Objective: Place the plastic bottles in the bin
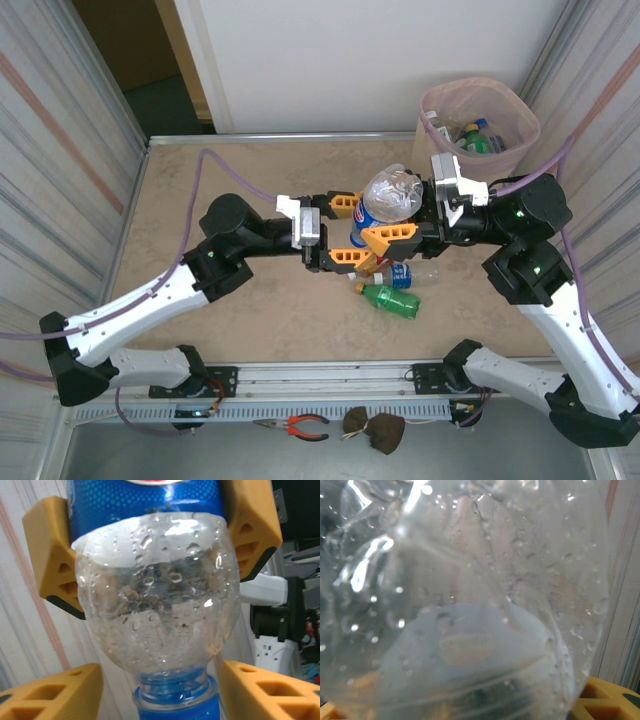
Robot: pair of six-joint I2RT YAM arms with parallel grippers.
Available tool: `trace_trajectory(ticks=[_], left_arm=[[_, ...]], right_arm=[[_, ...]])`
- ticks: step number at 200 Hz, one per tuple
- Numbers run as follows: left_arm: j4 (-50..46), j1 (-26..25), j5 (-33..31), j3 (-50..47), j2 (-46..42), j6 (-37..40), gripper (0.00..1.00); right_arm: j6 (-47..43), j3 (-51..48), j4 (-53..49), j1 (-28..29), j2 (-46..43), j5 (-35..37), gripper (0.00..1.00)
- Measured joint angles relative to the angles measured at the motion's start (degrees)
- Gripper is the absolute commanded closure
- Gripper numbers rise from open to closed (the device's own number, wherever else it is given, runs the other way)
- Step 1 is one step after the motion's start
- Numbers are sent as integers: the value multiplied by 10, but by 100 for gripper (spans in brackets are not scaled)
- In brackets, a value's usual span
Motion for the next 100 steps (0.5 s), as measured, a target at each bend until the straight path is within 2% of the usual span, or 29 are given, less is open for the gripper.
trace_trajectory(ticks=[20,61,100], left_arm=[[-15,0,-19,-5,-10,9,24],[-44,0,-76,-62,-67,17,22],[-83,0,-132,-105,-103,17,22]], right_arm=[[-6,0,-9,2,0,18,50],[-34,21,-49,0,14,66,51],[-50,65,-93,-46,45,108,54]])
